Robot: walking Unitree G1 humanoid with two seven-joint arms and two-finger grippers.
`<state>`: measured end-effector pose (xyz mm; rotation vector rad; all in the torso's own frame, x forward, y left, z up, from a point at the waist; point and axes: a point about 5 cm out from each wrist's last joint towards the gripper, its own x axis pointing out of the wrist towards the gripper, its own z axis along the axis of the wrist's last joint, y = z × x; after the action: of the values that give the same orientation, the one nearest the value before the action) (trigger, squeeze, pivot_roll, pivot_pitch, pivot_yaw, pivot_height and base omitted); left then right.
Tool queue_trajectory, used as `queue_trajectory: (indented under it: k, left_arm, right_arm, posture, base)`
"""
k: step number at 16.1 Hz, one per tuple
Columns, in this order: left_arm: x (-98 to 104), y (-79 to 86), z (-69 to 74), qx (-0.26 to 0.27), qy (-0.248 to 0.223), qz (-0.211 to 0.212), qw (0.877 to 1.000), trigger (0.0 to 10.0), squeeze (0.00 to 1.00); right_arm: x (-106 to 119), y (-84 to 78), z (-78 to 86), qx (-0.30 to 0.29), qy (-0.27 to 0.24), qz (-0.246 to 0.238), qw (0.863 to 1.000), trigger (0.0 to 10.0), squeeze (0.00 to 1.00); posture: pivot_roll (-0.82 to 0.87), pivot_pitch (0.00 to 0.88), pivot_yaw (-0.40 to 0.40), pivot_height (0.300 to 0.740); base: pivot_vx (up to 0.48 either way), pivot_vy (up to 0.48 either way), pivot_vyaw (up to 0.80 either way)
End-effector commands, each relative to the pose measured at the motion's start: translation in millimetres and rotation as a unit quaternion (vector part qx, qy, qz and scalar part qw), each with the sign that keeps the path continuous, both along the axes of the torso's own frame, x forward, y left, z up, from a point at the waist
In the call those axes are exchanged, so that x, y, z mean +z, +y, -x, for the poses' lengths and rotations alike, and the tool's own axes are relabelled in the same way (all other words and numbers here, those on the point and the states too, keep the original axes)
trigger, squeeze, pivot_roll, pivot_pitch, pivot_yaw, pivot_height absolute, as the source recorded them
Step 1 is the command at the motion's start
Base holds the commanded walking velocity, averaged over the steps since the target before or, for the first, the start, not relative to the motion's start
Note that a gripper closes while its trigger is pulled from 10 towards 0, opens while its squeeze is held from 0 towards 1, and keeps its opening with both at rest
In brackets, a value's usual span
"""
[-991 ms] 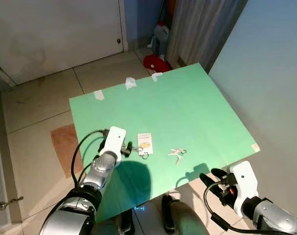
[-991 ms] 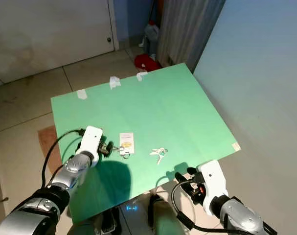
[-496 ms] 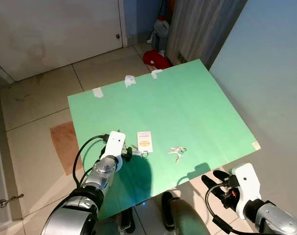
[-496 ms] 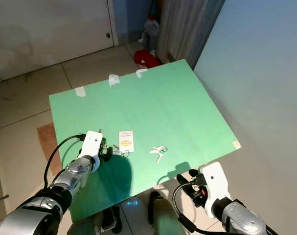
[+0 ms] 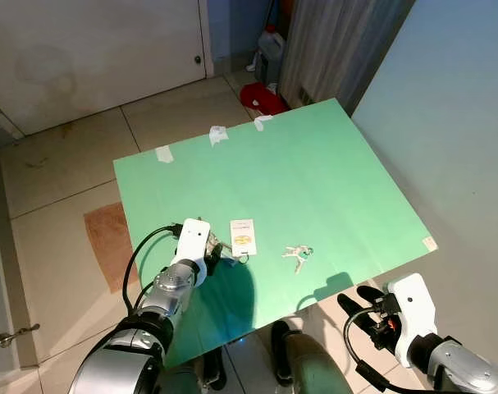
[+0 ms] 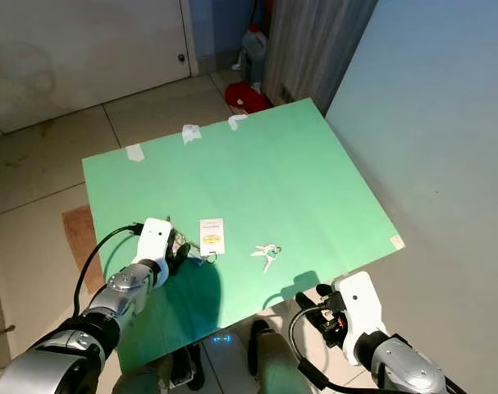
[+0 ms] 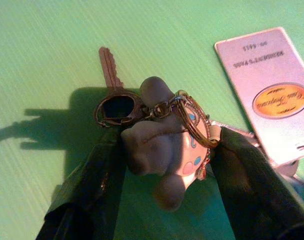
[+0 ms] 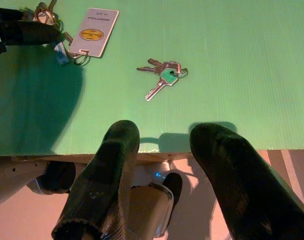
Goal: Hang keys on a hook
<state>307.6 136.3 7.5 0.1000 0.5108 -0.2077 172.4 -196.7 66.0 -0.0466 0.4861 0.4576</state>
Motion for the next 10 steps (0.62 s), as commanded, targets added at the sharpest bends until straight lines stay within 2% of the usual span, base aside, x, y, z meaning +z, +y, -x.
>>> queue_trajectory:
  k: [1,6,7,8,10]
  left_arm:
    - [-1,-2.7,3.2,-0.006,-0.01,0.017,1.0,0.0,0.0]
    - [21,-15.9,0.1,-0.024,-0.101,0.05,0.993,0.0,0.0]
    - [34,-24.4,4.7,-0.038,-0.152,0.057,0.986,0.0,0.0]
    - [37,-25.7,5.8,-0.04,-0.161,0.057,0.984,0.0,0.0]
    - [69,-35.9,12.9,-0.05,-0.232,0.107,0.966,0.0,0.0]
  right_arm:
    - [-3,-0.8,3.7,-0.005,0.012,0.001,1.0,10.0,0.0]
    - [-6,1.2,2.8,-0.003,0.015,-0.001,1.0,10.0,0.0]
    - [-8,2.4,0.1,-0.004,0.014,-0.002,1.0,10.0,0.0]
    - [-8,2.7,-0.5,-0.004,0.014,-0.002,1.0,10.0,0.0]
    - [-9,8.1,-13.9,-0.008,-0.004,-0.011,1.0,10.0,0.0]
  posture:
    - [-0.39,0.295,-0.017,0.74]
    - [-0.38,0.29,-0.01,0.74]
    - [-0.36,0.278,-0.003,0.74]
    - [-0.36,0.278,-0.003,0.74]
    - [-0.32,0.241,0.014,0.74]
  base:
    - [0.0,0.0,0.0]
    - [0.0,0.0,0.0]
    - [0.0,0.0,0.0]
    - [0.0,0.0,0.0]
    - [0.0,0.0,0.0]
